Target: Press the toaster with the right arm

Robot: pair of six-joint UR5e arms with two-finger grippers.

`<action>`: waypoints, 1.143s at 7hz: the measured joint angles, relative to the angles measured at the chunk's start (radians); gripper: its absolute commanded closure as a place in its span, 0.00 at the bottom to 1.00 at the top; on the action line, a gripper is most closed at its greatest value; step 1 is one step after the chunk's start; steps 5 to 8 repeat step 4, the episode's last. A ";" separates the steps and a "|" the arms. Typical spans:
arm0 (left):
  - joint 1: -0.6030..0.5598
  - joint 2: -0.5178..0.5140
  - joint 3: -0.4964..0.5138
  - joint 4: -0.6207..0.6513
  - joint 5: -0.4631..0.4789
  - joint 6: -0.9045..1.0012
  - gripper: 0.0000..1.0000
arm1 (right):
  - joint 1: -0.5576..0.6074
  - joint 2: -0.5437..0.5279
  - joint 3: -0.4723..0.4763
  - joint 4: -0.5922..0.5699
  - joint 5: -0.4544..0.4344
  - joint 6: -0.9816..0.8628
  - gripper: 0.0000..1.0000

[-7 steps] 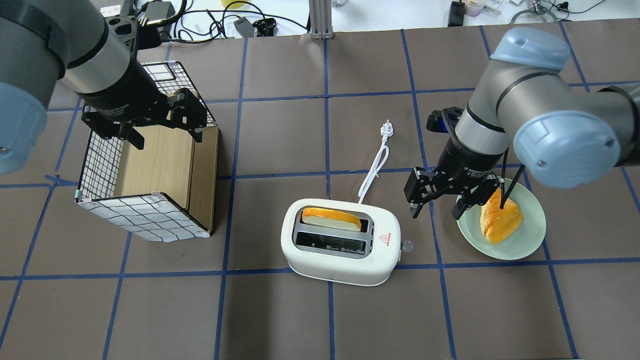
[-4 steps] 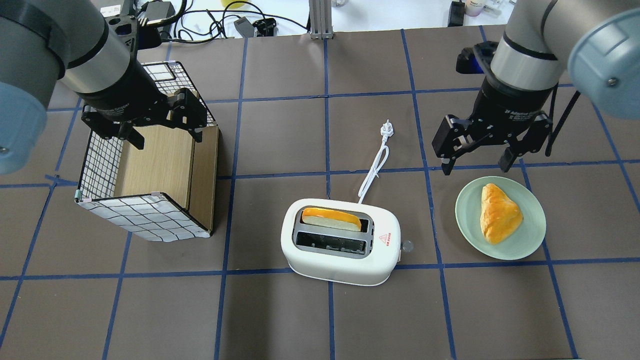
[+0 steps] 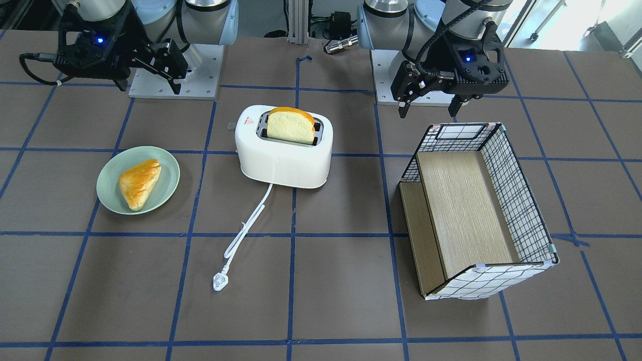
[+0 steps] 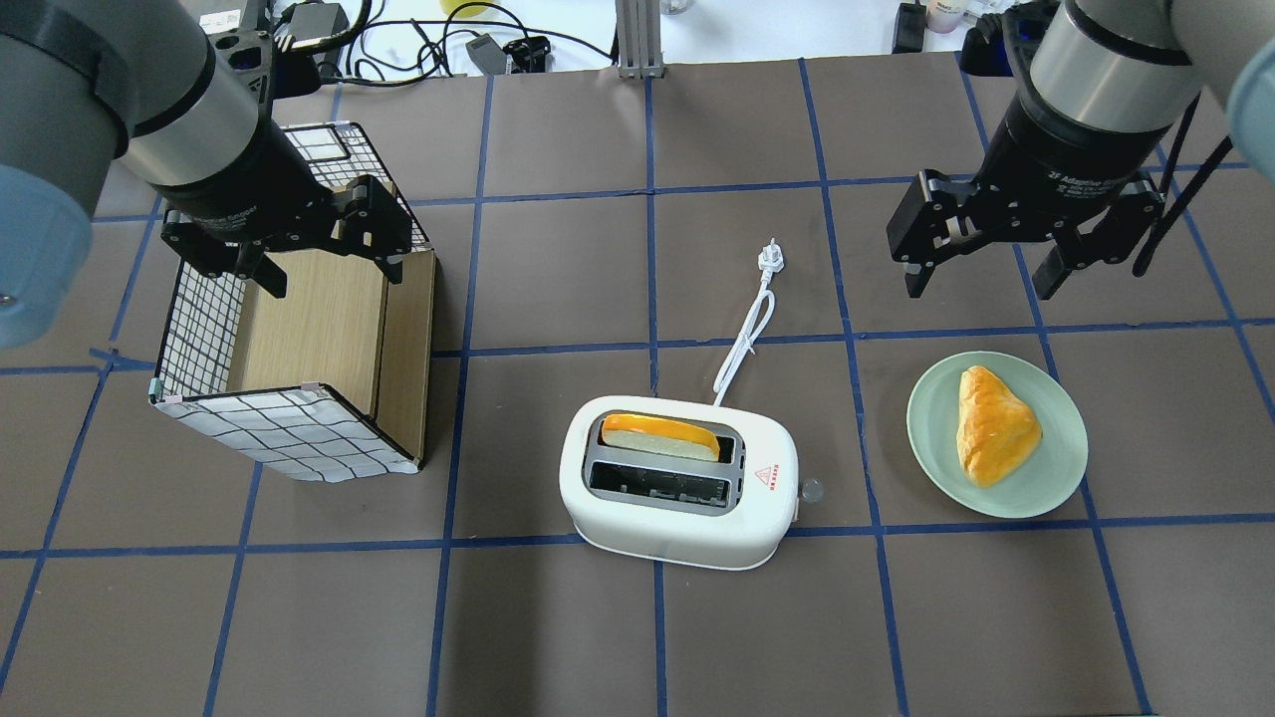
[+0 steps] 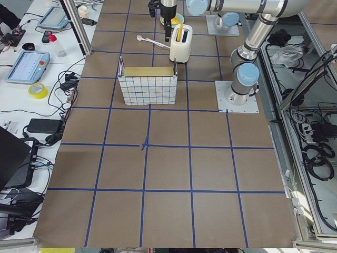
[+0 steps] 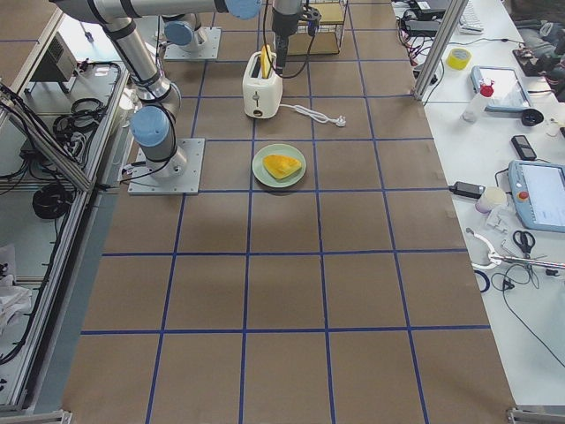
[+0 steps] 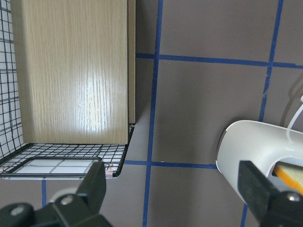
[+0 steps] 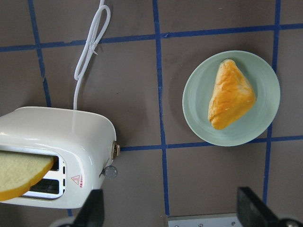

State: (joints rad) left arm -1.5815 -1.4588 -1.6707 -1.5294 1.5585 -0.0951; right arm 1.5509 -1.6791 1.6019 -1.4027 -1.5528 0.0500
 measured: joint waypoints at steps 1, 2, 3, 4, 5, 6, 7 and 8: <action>0.000 0.000 0.000 0.000 0.000 0.000 0.00 | 0.000 0.000 0.000 -0.003 -0.001 0.008 0.00; 0.000 0.000 0.000 0.000 0.000 0.000 0.00 | -0.001 -0.001 -0.001 -0.003 -0.005 0.008 0.00; 0.000 0.000 0.000 0.000 0.000 0.000 0.00 | -0.001 -0.001 -0.001 -0.003 -0.009 0.006 0.00; 0.000 0.000 0.000 0.000 0.000 0.000 0.00 | -0.001 -0.002 -0.002 -0.002 -0.011 0.005 0.00; 0.000 0.000 0.000 0.000 0.000 0.000 0.00 | -0.001 -0.002 -0.002 -0.002 -0.011 0.005 0.00; 0.000 0.000 0.000 0.000 0.000 0.000 0.00 | -0.001 -0.002 -0.002 -0.002 -0.011 0.005 0.00; 0.000 0.000 0.000 0.000 0.000 0.000 0.00 | -0.001 -0.002 -0.002 -0.002 -0.011 0.005 0.00; 0.000 0.000 0.000 0.000 0.000 0.000 0.00 | -0.001 -0.002 -0.002 -0.002 -0.011 0.005 0.00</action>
